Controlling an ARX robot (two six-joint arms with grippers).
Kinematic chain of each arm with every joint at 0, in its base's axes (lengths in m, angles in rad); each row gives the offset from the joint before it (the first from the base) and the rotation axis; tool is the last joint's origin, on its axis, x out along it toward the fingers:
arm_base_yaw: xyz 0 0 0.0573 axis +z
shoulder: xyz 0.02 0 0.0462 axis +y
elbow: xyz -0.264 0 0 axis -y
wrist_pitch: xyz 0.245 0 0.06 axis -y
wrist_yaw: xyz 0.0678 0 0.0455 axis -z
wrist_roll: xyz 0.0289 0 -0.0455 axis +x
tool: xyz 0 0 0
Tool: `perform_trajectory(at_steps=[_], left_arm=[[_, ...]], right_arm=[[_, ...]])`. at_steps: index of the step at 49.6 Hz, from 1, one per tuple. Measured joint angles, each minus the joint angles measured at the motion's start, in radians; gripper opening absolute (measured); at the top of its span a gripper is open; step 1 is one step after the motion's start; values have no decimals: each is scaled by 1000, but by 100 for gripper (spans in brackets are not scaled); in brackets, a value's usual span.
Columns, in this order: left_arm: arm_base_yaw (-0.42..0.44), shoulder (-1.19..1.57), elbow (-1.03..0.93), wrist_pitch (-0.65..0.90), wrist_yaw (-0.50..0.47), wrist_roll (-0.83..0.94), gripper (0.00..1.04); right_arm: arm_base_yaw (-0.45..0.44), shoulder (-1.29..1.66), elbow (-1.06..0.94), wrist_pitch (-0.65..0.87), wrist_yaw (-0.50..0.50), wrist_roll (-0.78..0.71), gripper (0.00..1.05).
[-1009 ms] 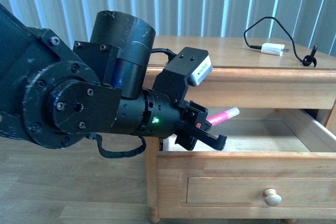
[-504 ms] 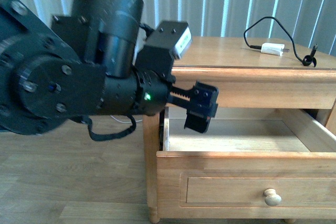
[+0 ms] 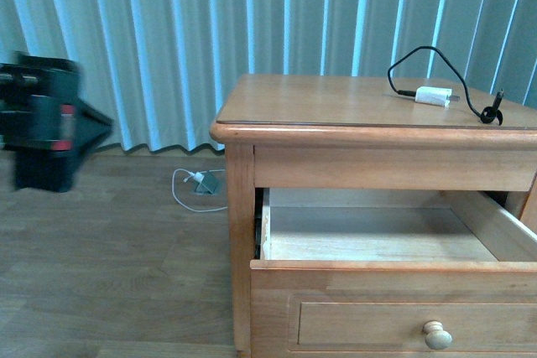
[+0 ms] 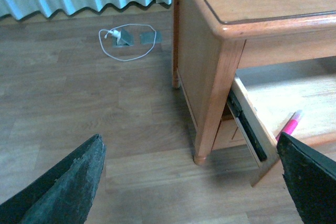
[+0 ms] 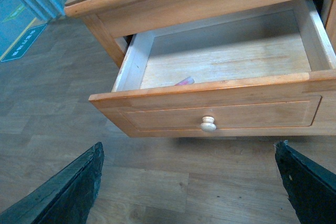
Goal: Place pink marker in drawer with both arms
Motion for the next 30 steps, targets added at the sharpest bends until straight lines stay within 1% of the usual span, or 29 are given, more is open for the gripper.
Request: perform_trajectory(at_steps=[4, 6, 11, 14, 20, 21, 22, 24, 26, 30], left_arm=[[35, -248, -137, -111, -36, -72, 99], [47, -328, -185, -159, -46, -94, 99], [97, -514, -281, -285, -19, -174, 99], [115, -578, -307, -304, -21, -202, 99], [118, -595, -306, -304, -15, -225, 99], [127, -602, -313, -285, 0, -211, 97], [149, -614, -336, -223, 38, -187, 93], [182, -634, -379, -123, 58, -140, 86], [208, -663, -419, -40, 54, -90, 74], [212, -691, -435, -27, 60, -60, 61]], right_arm=[[0, 0, 0, 0, 0, 0, 96], [0, 0, 0, 0, 0, 0, 96], [0, 0, 0, 0, 0, 0, 96], [0, 0, 0, 0, 0, 0, 96], [0, 0, 0, 0, 0, 0, 96], [0, 0, 0, 0, 0, 0, 96], [0, 0, 0, 0, 0, 0, 96], [0, 0, 0, 0, 0, 0, 96], [0, 0, 0, 0, 0, 0, 96], [0, 0, 0, 0, 0, 0, 96]])
